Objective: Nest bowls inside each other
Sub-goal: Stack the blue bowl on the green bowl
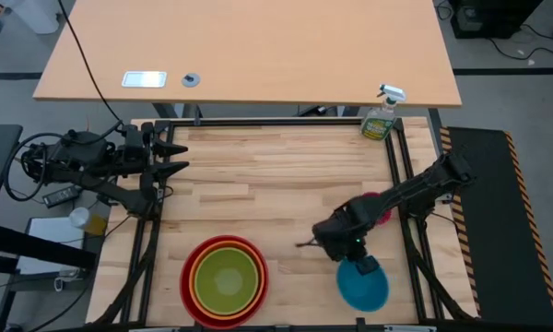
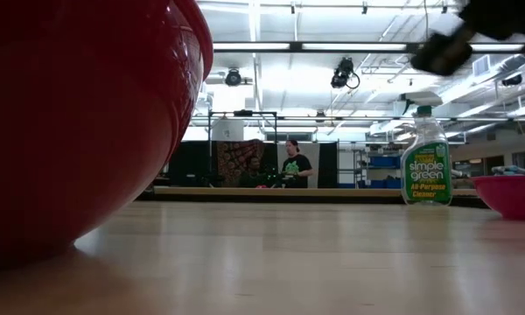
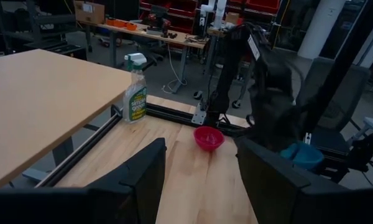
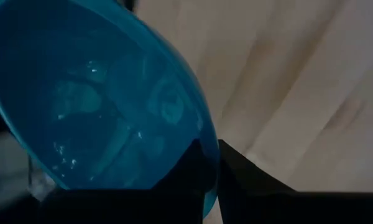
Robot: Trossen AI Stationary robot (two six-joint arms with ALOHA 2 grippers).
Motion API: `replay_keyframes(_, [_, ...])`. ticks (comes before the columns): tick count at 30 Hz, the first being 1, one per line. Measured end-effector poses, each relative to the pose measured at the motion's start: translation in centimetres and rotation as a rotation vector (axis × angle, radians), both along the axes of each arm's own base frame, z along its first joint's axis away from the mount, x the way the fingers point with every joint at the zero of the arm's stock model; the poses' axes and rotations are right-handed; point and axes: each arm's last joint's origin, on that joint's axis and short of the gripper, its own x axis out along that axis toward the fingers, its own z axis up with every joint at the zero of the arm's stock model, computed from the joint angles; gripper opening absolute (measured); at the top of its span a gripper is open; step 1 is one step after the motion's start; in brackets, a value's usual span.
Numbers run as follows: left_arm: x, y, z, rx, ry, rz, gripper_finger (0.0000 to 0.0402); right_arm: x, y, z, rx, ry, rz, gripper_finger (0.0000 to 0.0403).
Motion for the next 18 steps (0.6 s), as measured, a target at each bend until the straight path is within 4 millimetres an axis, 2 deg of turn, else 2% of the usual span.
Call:
replay_keyframes(5, [0.0,0.0,0.0,0.002,0.000,0.000,0.0204,3.5,-0.9,4.0,0.044,-0.144,-0.180,0.0029])
replay_keyframes(8, [0.0,0.0,0.0,0.002,0.001,0.000,0.0204,6.3,-1.2,5.6,0.018,-0.217,-0.280,0.0029])
replay_keyframes(13, [0.0,0.0,0.0,0.002,0.001,0.000,0.0204,11.8,-0.9,6.7,-0.035,-0.320,-0.344,0.0029])
replay_keyframes(18, [0.0,0.0,0.0,0.002,0.000,0.001,0.0204,16.4,-0.9,7.2,-0.072,-0.419,-0.405,0.0030])
